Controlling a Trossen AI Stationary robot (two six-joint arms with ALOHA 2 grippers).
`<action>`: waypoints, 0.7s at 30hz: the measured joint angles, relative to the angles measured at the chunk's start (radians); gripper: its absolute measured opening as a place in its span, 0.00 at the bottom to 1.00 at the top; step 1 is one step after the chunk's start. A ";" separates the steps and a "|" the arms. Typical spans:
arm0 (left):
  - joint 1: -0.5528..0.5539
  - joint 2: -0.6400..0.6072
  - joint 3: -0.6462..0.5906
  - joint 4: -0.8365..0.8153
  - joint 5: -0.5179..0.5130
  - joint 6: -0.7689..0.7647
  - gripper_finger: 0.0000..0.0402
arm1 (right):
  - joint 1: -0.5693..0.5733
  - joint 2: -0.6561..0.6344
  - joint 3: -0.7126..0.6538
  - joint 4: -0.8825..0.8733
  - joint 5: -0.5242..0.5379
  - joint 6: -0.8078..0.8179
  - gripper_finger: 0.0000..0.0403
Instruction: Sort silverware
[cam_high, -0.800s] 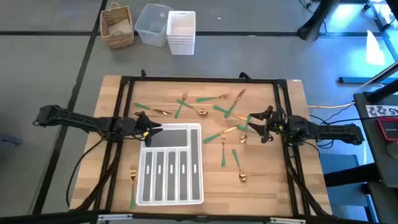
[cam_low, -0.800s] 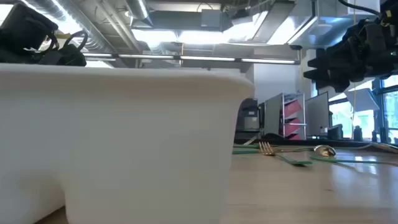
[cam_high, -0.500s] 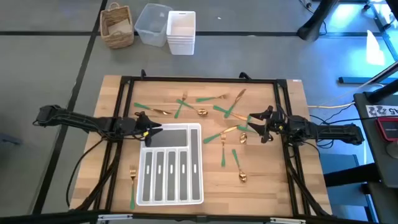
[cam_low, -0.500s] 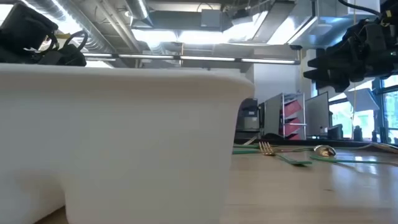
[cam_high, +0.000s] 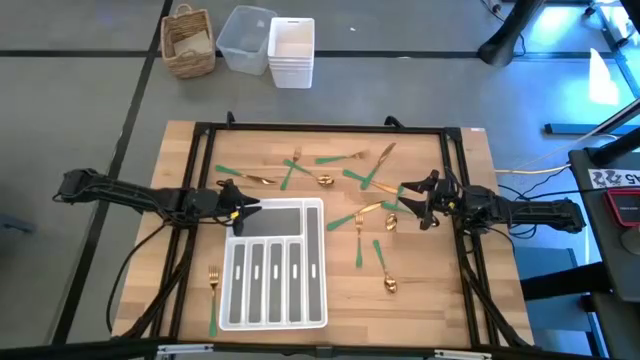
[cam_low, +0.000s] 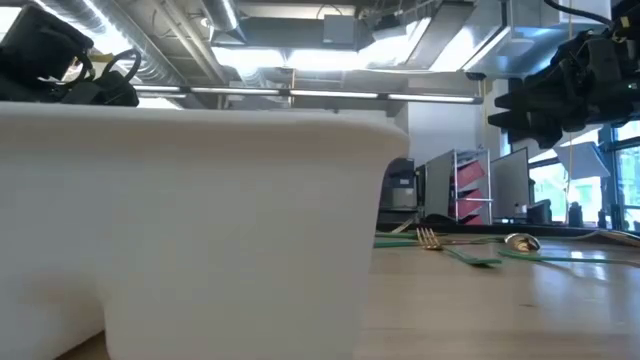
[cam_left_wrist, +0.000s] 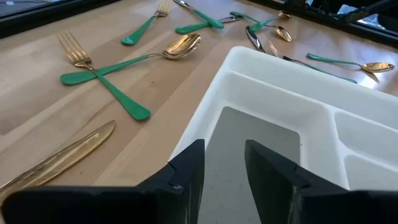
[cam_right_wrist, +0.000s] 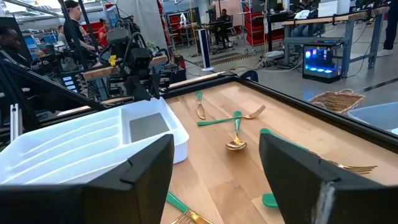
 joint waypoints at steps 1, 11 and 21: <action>0.000 0.000 0.000 0.000 0.000 0.000 0.27 | 0.000 0.000 0.000 0.000 0.000 0.000 0.59; 0.000 0.000 0.000 0.000 0.000 0.000 0.27 | 0.000 0.000 0.000 0.000 0.000 0.000 0.59; 0.000 0.000 0.000 0.002 -0.034 0.042 0.27 | 0.000 0.000 0.000 0.001 0.000 0.000 0.59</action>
